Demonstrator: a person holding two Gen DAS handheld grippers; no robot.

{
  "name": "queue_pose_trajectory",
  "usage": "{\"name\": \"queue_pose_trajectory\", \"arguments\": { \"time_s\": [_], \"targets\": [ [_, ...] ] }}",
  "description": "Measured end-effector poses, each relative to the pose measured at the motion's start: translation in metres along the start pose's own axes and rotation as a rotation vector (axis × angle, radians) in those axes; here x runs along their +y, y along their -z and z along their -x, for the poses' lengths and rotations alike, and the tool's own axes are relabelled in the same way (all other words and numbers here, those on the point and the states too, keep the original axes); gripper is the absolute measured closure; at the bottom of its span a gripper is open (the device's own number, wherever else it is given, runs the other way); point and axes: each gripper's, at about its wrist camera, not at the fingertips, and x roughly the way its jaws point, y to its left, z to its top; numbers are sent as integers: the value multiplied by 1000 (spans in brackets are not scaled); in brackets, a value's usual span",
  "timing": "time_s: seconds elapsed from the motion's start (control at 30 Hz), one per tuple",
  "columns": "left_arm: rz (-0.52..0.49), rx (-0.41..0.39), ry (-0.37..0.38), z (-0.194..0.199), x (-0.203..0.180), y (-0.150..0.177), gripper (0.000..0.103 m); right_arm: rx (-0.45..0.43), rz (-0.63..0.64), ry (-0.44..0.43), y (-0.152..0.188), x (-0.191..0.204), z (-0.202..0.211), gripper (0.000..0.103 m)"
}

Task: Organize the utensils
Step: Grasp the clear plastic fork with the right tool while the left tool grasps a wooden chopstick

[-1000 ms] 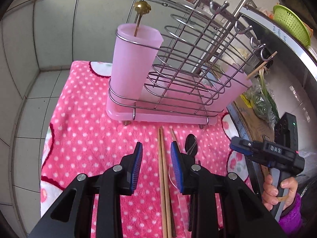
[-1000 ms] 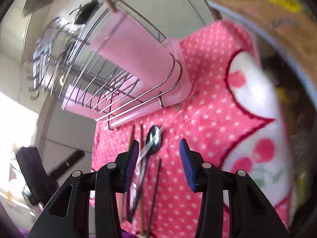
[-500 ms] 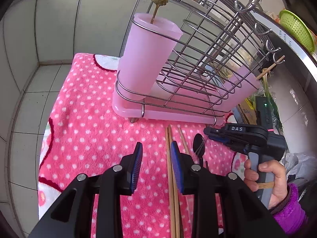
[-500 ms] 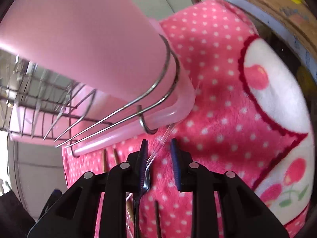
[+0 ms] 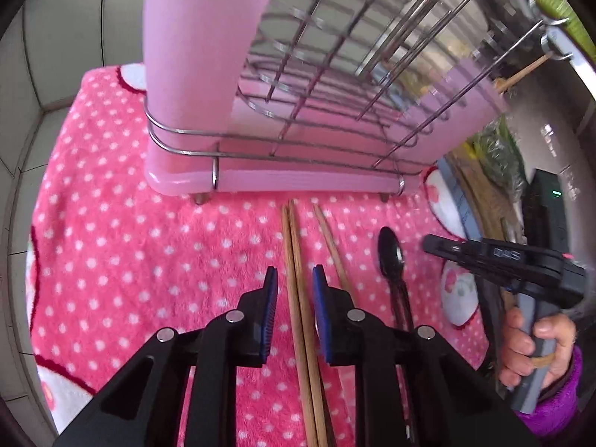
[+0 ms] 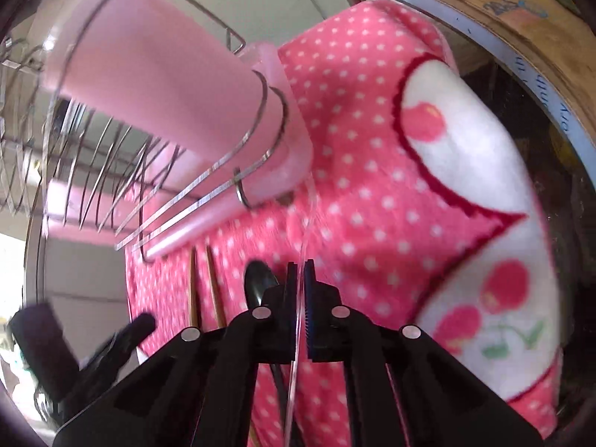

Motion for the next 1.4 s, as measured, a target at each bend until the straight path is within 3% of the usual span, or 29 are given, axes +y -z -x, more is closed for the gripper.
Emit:
{"name": "queue_pose_trajectory", "arguments": {
  "time_s": [0.23, 0.53, 0.67, 0.7, 0.77, 0.83, 1.13, 1.4],
  "targets": [
    [-30, 72, -102, -31, -10, -7, 90, 35, 91, -15, 22, -3, 9, 100],
    [-100, 76, -183, -56, -39, -10, 89, 41, 185, 26, 33, -5, 10, 99],
    [-85, 80, -196, -62, -42, -19, 90, 61, 222, 40, 33, -6, 11, 97],
    [-91, 79, -204, -62, -43, -19, 97, 68, 226, 36, 33, -7, 12, 96],
    [-83, 76, -199, -62, -38, -22, 97, 76, 230, 26, 34, -8, 12, 85],
    [-70, 73, -196, -53, -27, -22, 98, 69, 242, 29, 33, -9, 16, 67],
    [-61, 92, -237, -36, 7, -18, 97, 23, 243, 81, 11, -4, 18, 66],
    [-93, 138, -257, -56, -7, -36, 96, 51, 316, 202, -8, 14, -15, 66]
  ]
}}
